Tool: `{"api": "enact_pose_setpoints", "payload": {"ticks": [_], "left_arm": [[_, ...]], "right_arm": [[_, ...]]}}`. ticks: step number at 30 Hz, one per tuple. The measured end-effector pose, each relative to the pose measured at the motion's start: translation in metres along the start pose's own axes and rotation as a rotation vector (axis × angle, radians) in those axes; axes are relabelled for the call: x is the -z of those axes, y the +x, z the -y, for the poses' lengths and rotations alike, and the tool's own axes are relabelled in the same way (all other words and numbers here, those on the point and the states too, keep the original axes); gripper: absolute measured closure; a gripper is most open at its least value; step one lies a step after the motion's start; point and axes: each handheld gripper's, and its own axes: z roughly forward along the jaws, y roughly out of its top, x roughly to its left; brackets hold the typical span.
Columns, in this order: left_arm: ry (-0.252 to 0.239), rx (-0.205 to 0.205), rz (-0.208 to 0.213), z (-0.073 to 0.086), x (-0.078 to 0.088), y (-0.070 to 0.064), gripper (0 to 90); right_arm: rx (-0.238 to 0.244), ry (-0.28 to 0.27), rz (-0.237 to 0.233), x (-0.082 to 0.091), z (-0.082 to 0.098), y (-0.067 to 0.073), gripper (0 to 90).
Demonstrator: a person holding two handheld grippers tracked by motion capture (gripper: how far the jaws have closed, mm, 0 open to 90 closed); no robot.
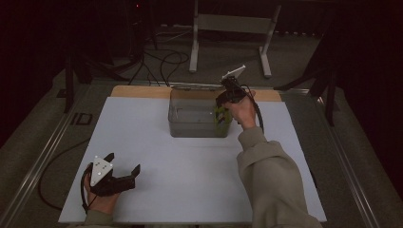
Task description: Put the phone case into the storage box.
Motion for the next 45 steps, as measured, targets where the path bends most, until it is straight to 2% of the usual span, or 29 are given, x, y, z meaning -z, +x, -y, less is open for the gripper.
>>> {"api": "enact_pose_setpoints", "payload": {"ticks": [3,8,11,16,17,21,25,28,35,37,41,45], "left_arm": [[0.001,-0.001,0.000,0.000,0.000,0.000,0.7],[0.001,-0.002,-0.001,0.000,0.000,0.000,0.7],[0.002,-0.003,-0.002,0.000,0.000,-0.001,0.7],[0.003,-0.006,-0.004,0.000,-0.001,-0.001,0.7],[0.001,-0.006,-0.004,0.000,-0.001,-0.001,0.7],[0.004,-0.010,-0.004,0.000,-0.001,-0.001,0.7],[0.006,-0.010,-0.004,0.000,-0.001,-0.001,0.7],[0.005,-0.011,-0.006,0.000,-0.001,-0.002,0.7],[0.010,-0.012,-0.007,0.000,-0.002,-0.002,0.7],[0.009,-0.012,-0.007,0.000,-0.001,-0.002,0.7],[0.007,-0.011,-0.007,0.000,-0.001,-0.002,0.7],[0.006,-0.010,-0.008,0.000,-0.001,-0.001,0.7]], "right_arm": [[0.012,-0.018,-0.008,0.003,0.002,0.001,42.4],[0.026,-0.047,-0.044,0.004,0.008,0.002,32.6],[0.035,-0.070,-0.050,0.005,0.011,0.001,27.1],[0.083,-0.108,-0.050,0.004,0.020,0.002,19.7],[0.097,-0.131,-0.048,0.004,0.025,0.002,17.1],[0.102,-0.167,-0.036,0.005,0.031,0.002,15.2],[0.102,-0.243,-0.038,0.010,0.042,0.000,14.4],[0.128,-0.315,-0.030,0.015,0.055,-0.001,14.4],[0.141,-0.359,-0.038,0.021,0.070,-0.002,14.0],[0.141,-0.398,-0.056,0.026,0.082,-0.002,13.9],[0.156,-0.431,-0.056,0.030,0.091,-0.002,13.9],[0.172,-0.469,-0.044,0.035,0.108,-0.004,13.6]]}}
